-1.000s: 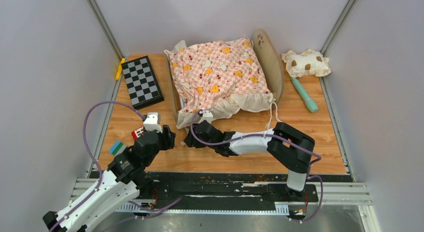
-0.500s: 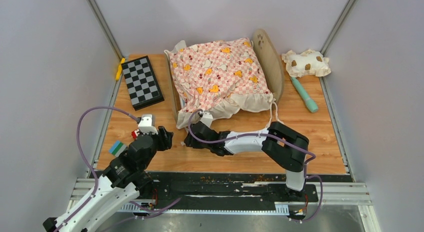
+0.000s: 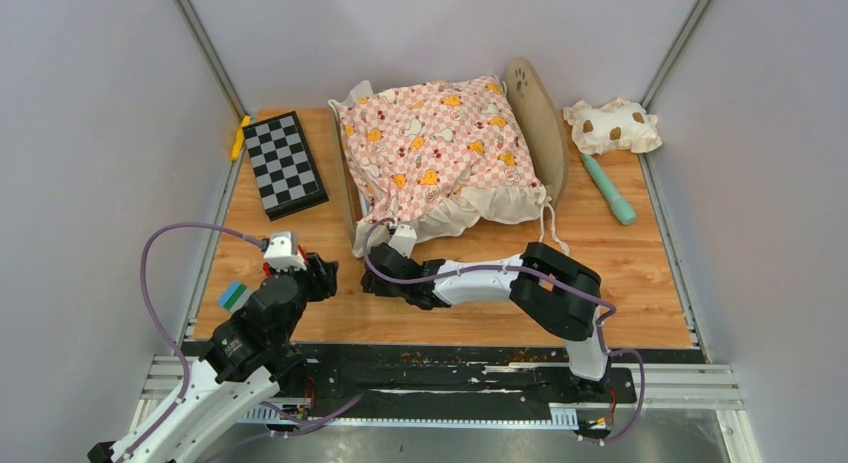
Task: Set up the pet bed
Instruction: Adjust the ropes on the bed frame.
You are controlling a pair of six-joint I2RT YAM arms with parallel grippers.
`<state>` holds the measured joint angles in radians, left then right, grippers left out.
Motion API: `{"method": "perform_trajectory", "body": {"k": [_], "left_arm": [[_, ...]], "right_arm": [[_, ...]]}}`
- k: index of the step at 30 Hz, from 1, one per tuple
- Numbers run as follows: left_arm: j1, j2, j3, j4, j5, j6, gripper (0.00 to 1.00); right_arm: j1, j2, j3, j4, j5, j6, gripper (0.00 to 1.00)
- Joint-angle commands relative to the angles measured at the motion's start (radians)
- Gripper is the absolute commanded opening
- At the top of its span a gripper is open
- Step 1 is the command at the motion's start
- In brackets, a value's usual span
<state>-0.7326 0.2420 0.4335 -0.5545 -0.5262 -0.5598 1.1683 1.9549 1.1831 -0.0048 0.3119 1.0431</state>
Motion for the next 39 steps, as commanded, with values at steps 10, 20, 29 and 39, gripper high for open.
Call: {"method": "perform_trajectory", "body": {"k": [10, 20, 29, 39], "left_arm": [[0.002, -0.012, -0.009, 0.023, -0.02, -0.012, 0.61], [0.002, -0.017, -0.012, 0.03, -0.009, -0.004, 0.61], [0.002, -0.017, -0.015, 0.03, -0.006, -0.002, 0.61], [0.002, -0.028, -0.011, 0.021, -0.021, -0.005, 0.61]], "right_arm": [[0.007, 0.108, 0.165, -0.265, 0.135, 0.026, 0.44], [0.011, 0.147, 0.196, -0.334, 0.199, -0.008, 0.25], [0.019, 0.1, 0.137, -0.217, 0.175, -0.059, 0.0], [0.02, -0.153, -0.053, 0.04, 0.069, -0.208, 0.0]]}}
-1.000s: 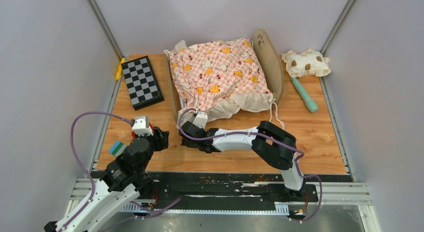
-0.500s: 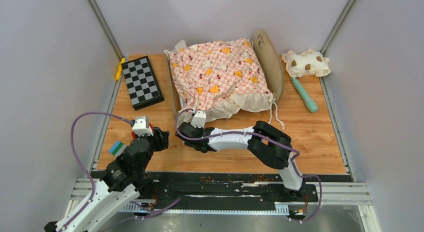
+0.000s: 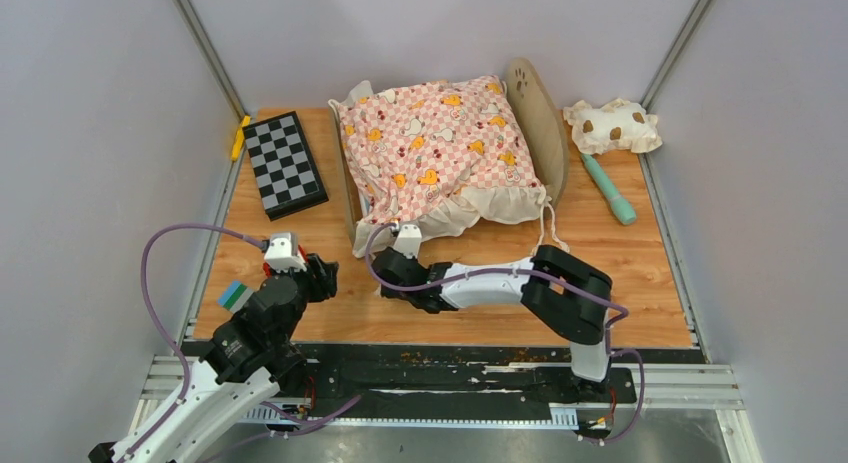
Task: Set up the pet bed
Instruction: Adjust the ropes on the bed frame.
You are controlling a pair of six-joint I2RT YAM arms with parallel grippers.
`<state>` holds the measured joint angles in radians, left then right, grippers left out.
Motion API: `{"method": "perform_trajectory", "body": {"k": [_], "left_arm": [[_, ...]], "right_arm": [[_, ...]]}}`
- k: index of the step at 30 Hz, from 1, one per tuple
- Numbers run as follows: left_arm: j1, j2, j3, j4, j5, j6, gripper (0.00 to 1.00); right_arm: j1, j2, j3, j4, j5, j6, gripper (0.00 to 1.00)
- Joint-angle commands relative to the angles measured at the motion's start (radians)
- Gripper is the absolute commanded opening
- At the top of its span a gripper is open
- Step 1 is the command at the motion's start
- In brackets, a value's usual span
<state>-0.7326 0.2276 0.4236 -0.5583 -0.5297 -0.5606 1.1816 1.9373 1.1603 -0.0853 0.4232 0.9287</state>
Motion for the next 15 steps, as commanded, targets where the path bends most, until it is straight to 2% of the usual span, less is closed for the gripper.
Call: {"method": "perform_trajectory", "body": {"k": [1, 9, 15], "left_arm": [[0.002, -0.013, -0.002, 0.023, -0.018, -0.004, 0.61], [0.002, -0.017, 0.001, 0.021, -0.021, -0.005, 0.61], [0.002, -0.015, 0.0, 0.024, 0.001, -0.008, 0.61]], "right_arm": [[0.005, -0.157, -0.049, 0.128, -0.049, -0.11, 0.0], [-0.016, -0.235, -0.095, 0.143, -0.202, -0.256, 0.0], [-0.018, -0.278, -0.08, 0.064, -0.253, -0.522, 0.0]]}}
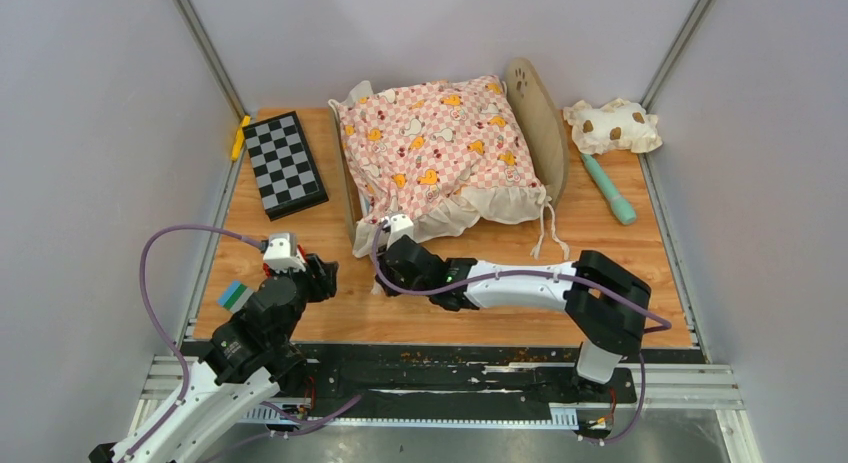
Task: Set up the pet bed
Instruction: Adjust the ropes on the bed frame.
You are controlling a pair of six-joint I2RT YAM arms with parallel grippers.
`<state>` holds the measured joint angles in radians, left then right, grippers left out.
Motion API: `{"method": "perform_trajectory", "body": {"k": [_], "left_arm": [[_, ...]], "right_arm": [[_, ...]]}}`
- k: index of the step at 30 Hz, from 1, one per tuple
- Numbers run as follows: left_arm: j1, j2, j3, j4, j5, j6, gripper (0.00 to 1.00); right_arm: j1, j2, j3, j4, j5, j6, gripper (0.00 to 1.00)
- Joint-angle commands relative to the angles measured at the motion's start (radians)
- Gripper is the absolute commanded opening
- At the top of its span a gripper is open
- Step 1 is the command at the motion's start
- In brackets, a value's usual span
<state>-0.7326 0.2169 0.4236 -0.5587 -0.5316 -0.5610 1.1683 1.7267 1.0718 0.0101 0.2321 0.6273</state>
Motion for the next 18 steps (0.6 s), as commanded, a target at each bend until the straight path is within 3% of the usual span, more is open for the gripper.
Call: {"method": "perform_trajectory", "body": {"k": [1, 8, 12, 15, 18], "left_arm": [[0.002, -0.004, 0.0, 0.029, 0.008, -0.007, 0.62], [0.002, 0.022, 0.004, 0.051, 0.057, 0.001, 0.69], [0.002, 0.021, -0.001, 0.049, 0.061, -0.007, 0.69], [0.002, 0.021, 0.001, 0.045, 0.061, -0.01, 0.69], [0.002, 0.022, 0.001, 0.045, 0.06, -0.013, 0.69]], "right_arm": [[-0.004, -0.077, 0.008, -0.047, -0.084, -0.276, 0.0], [-0.005, -0.132, -0.004, -0.188, -0.206, -0.607, 0.0], [-0.005, -0.089, 0.038, -0.324, -0.146, -0.75, 0.0], [-0.019, -0.059, 0.052, -0.376, -0.027, -0.702, 0.0], [-0.06, -0.072, 0.019, -0.356, 0.0, -0.596, 0.02]]}}
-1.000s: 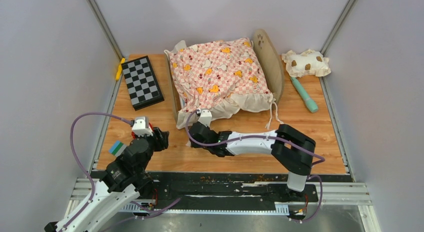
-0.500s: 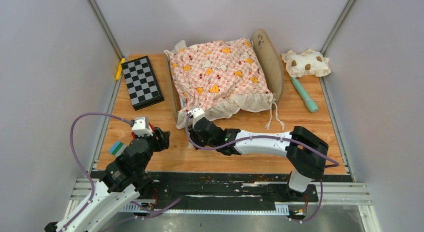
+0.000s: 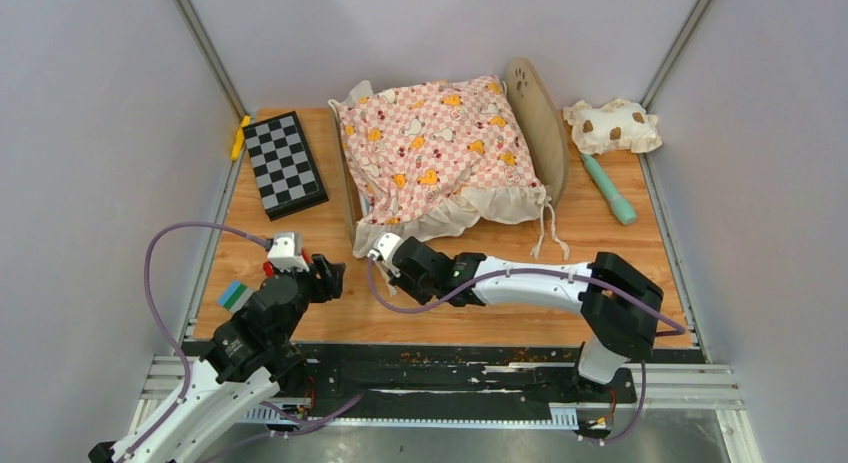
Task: Set up the pet bed
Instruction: Adjust the ropes on the bed frame.
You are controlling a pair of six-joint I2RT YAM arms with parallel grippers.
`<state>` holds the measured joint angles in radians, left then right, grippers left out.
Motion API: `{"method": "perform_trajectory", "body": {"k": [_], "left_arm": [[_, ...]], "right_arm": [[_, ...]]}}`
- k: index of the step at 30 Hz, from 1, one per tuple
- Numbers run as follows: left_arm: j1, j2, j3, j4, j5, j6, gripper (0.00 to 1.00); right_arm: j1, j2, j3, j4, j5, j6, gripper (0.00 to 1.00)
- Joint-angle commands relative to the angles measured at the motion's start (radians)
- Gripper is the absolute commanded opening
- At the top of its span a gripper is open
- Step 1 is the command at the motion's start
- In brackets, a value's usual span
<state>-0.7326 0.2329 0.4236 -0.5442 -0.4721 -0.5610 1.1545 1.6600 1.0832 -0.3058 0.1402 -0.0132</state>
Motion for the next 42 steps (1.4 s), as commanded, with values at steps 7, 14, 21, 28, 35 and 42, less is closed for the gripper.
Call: {"method": "perform_trajectory", "body": {"k": [7, 14, 21, 28, 35, 42], "left_arm": [[0.002, 0.012, 0.001, 0.028, 0.005, -0.015, 0.69], [0.002, 0.015, 0.0, 0.029, 0.003, -0.014, 0.69], [0.002, 0.017, 0.003, 0.026, 0.001, -0.013, 0.69], [0.002, 0.018, 0.003, 0.027, 0.003, -0.011, 0.69], [0.002, 0.019, 0.003, 0.025, 0.001, -0.012, 0.69], [0.002, 0.019, 0.003, 0.027, 0.004, -0.01, 0.69]], "right_arm": [[-0.138, -0.014, -0.014, -0.117, 0.251, 0.27, 0.51], [-0.14, -0.022, 0.033, -0.124, 0.277, 0.417, 0.53], [-0.14, 0.01, 0.014, 0.165, 0.01, 0.45, 0.49], [-0.141, 0.126, 0.056, 0.392, -0.162, 0.162, 0.53], [-0.141, 0.209, 0.04, 0.542, -0.106, 0.1, 0.5], [-0.152, 0.275, 0.077, 0.511, -0.09, 0.055, 0.48]]}}
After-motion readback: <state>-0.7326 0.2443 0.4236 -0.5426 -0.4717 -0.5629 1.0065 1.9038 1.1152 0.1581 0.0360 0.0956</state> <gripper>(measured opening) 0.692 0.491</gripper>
